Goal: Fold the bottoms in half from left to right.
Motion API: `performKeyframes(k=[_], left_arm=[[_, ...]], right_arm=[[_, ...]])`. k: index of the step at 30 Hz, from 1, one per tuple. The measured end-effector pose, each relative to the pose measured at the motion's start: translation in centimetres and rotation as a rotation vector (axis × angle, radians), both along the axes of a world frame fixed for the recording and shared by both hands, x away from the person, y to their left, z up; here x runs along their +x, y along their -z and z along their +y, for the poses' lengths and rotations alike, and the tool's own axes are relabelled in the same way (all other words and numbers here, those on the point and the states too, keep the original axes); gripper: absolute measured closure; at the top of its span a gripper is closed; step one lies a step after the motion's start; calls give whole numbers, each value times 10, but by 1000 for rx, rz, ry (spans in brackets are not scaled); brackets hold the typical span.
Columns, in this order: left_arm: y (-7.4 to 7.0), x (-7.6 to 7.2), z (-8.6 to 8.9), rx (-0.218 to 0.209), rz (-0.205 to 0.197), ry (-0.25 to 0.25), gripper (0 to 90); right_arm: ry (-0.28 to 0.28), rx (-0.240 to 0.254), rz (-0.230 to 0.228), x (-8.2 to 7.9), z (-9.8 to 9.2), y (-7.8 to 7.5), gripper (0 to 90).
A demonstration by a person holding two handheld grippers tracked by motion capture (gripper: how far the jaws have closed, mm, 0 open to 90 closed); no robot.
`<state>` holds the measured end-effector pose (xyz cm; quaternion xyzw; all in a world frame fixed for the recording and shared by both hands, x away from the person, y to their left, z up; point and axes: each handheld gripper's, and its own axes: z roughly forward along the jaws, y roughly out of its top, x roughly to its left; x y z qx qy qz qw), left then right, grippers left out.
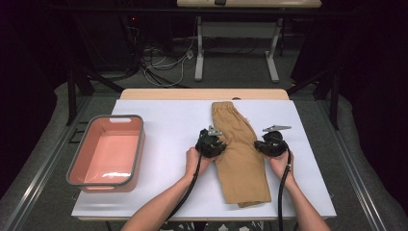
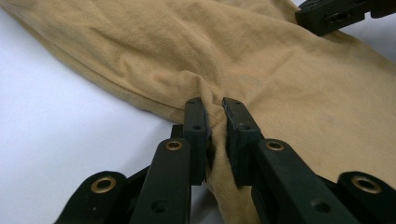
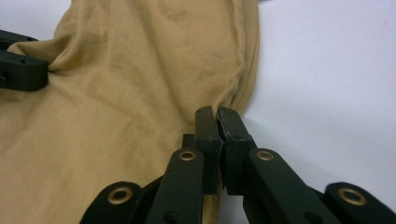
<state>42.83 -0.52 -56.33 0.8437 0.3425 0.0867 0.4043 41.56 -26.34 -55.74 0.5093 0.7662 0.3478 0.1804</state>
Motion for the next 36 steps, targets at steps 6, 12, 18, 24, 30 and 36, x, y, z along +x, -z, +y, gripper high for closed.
performKeyframes(k=[6,12,18,24,30,36], left_arm=[[-2,1,5,-4,1,-5,813],[-2,0,12,-16,0,-15,813],[-3,-1,19,-17,4,-16,813],[-3,-2,24,-14,2,-16,813],[-3,-3,27,-14,-1,-18,813],[-3,-4,28,-16,-3,-22,814]], right_arm=[[-11,7,0,-1,5,0,878],[-28,-2,-1,-2,10,-1,878],[-44,-8,-6,-4,19,-2,878],[-56,-16,-7,-5,24,-3,878],[-61,-21,-6,-6,27,-3,878],[-62,-12,-6,-6,29,-3,878]])
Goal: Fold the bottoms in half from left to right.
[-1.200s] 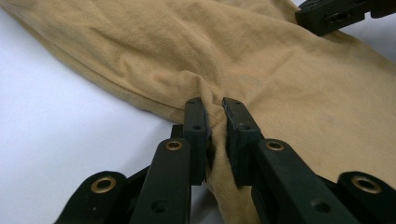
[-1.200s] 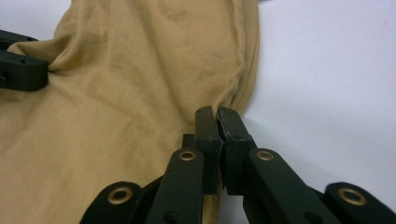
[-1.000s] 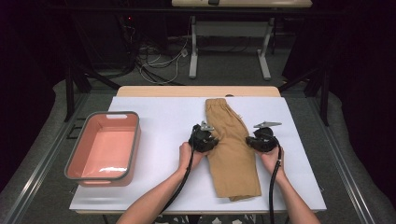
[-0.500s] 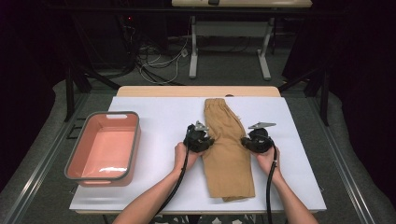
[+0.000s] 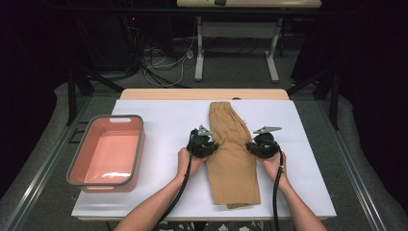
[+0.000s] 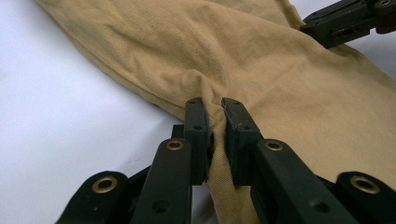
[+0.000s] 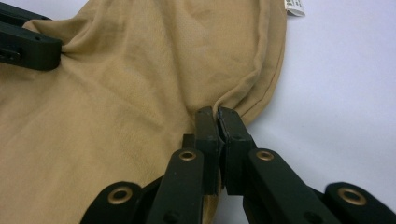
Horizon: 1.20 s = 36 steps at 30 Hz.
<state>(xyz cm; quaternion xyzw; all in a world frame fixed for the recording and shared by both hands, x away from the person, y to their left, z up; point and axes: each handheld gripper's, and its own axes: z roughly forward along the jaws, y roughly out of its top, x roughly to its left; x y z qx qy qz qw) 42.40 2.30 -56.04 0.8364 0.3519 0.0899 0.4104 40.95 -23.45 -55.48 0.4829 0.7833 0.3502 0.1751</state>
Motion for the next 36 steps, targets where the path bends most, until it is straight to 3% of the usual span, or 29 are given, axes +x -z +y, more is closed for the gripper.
performKeyframes(k=[36], left_arm=[[-2,-11,46,11,-19,-49,812]], right_arm=[[-85,-2,0,3,46,1,879]])
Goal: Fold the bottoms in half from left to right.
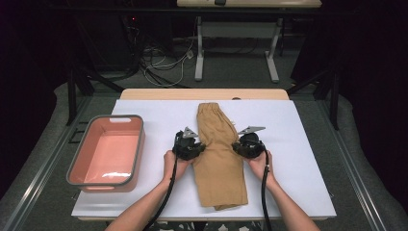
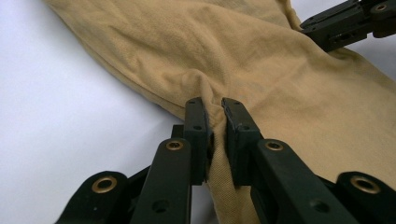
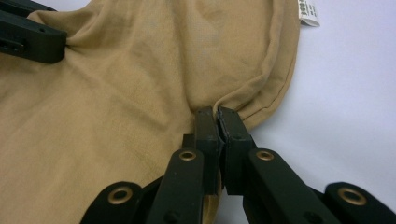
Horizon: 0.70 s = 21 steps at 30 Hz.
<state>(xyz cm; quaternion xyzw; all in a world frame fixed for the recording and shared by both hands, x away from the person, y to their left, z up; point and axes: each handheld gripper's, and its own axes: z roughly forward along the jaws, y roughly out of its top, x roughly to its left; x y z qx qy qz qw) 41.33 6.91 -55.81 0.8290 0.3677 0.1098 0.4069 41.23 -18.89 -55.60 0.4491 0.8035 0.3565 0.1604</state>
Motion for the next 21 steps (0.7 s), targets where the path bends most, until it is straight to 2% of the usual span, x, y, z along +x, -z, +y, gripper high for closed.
performKeyframes(k=[9,21], left_arm=[[-1,-3,8,8,0,-6,810],[0,-9,21,-5,2,-20,810]], right_arm=[[-12,7,3,0,6,0,879],[-39,11,3,-2,18,0,879]])
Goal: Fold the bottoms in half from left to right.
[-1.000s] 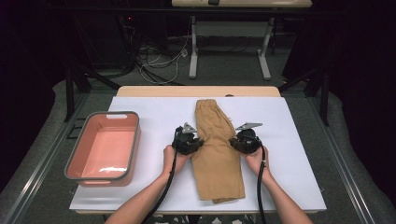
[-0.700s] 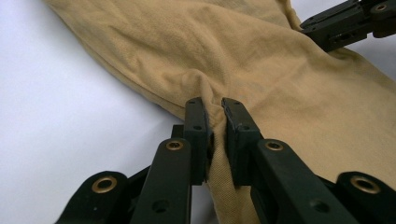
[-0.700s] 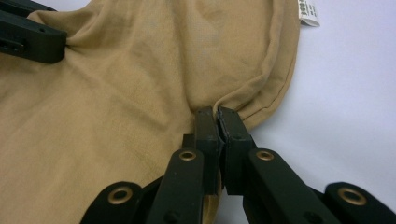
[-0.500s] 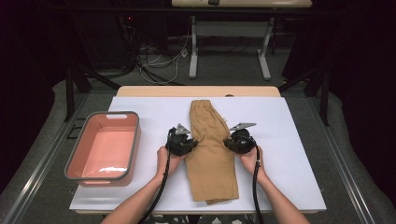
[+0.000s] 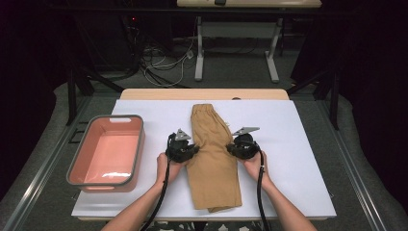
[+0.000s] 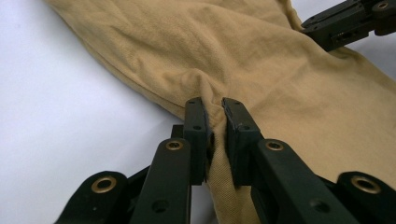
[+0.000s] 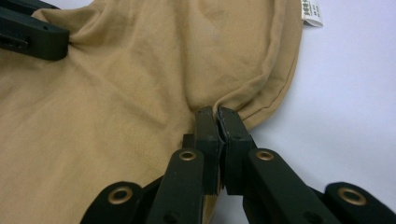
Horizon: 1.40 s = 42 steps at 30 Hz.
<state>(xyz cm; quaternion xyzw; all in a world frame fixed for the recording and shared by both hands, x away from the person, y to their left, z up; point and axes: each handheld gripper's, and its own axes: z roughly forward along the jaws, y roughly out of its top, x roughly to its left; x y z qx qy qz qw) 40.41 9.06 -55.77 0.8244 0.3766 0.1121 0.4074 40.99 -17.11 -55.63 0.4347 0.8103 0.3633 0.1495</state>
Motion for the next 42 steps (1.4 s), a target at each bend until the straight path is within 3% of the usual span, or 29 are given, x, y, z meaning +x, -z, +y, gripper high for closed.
performKeyframes(k=[17,21,23,38,42], left_arm=[[1,-3,12,-5,-3,-14,808],[1,-2,14,-12,-3,-17,806],[1,-2,16,-9,0,-13,806],[2,-3,22,-15,11,-15,784],[4,-3,22,-1,10,-11,776]], right_arm=[[-30,1,5,0,10,0,879],[-39,-19,21,0,12,-1,879],[-36,-1,13,0,14,0,879],[-43,20,19,-1,13,0,871],[-34,17,36,-4,12,0,864]])
